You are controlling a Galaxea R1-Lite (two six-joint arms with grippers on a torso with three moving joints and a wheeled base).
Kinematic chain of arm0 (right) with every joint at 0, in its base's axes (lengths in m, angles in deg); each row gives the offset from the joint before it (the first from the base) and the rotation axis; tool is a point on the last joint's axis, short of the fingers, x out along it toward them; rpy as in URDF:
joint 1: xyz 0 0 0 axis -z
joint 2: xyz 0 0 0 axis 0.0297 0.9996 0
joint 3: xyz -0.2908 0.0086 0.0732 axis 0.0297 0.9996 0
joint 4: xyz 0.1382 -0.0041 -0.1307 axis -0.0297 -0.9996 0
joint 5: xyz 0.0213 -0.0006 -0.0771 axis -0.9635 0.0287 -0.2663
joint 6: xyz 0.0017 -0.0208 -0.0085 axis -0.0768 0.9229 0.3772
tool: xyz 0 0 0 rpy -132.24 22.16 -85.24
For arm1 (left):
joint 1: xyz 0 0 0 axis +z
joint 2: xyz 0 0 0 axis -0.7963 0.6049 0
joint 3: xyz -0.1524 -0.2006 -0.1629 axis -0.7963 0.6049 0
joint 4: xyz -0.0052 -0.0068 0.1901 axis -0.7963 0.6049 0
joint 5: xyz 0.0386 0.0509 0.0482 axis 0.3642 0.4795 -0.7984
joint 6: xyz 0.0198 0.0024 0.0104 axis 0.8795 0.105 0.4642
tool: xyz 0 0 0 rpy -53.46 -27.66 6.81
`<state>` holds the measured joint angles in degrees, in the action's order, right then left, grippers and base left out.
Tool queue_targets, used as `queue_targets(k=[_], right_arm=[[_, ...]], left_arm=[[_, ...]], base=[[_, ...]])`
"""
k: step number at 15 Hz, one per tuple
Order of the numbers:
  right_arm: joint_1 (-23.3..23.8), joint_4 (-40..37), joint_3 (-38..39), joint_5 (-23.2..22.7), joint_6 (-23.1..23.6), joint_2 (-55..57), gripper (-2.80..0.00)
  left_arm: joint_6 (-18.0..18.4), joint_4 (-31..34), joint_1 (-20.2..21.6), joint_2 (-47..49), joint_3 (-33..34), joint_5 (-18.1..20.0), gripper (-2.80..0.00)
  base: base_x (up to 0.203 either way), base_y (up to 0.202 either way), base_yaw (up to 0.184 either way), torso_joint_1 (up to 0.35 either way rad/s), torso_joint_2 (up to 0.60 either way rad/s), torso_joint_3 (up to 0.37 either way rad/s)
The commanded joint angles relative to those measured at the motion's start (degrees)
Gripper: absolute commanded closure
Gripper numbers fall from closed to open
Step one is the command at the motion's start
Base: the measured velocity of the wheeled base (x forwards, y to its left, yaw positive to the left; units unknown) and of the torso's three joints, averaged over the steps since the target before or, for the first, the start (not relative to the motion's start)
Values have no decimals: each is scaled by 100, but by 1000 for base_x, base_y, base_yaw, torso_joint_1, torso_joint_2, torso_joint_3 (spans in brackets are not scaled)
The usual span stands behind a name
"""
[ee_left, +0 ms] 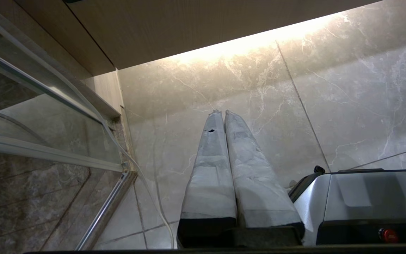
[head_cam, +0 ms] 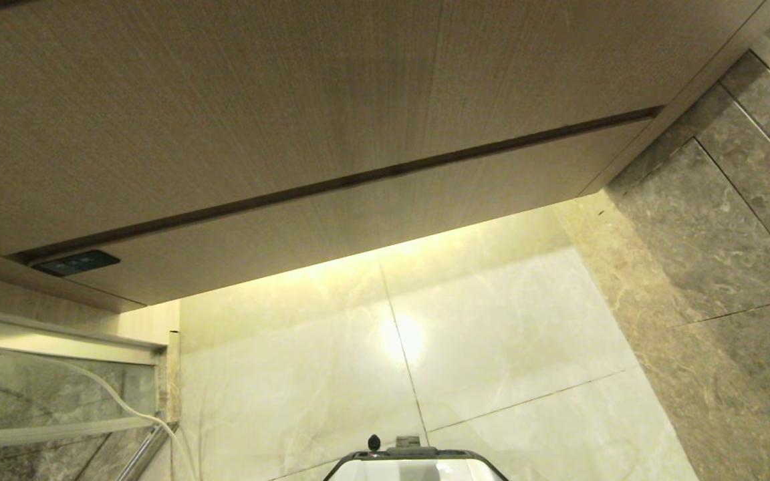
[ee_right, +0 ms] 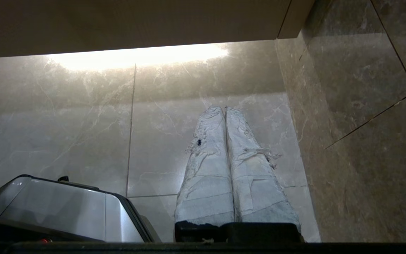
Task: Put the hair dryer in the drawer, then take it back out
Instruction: Pull open the drawer
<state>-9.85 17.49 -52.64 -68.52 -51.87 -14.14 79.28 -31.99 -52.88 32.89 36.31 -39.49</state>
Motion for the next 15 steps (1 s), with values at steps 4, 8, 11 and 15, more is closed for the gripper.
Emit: queue_targets(k=[4, 8, 11, 15], right_arm=[[-3, 6, 229, -2, 5, -227, 0], [-3, 6, 229, -2, 4, -227, 0], [-3, 6, 229, -2, 4, -227, 0], [-11, -11, 229, -9, 28, -227, 0]], left_arm=[[0, -2, 1, 0, 9, 1, 0], [0, -2, 1, 0, 8, 1, 0], [0, -2, -8, 0, 9, 1, 0], [0, -2, 1, 0, 8, 1, 0]], base=[[0, 0, 0, 0, 0, 0], [0, 0, 0, 0, 0, 0], [0, 0, 0, 0, 0, 0], [0, 0, 0, 0, 0, 0]])
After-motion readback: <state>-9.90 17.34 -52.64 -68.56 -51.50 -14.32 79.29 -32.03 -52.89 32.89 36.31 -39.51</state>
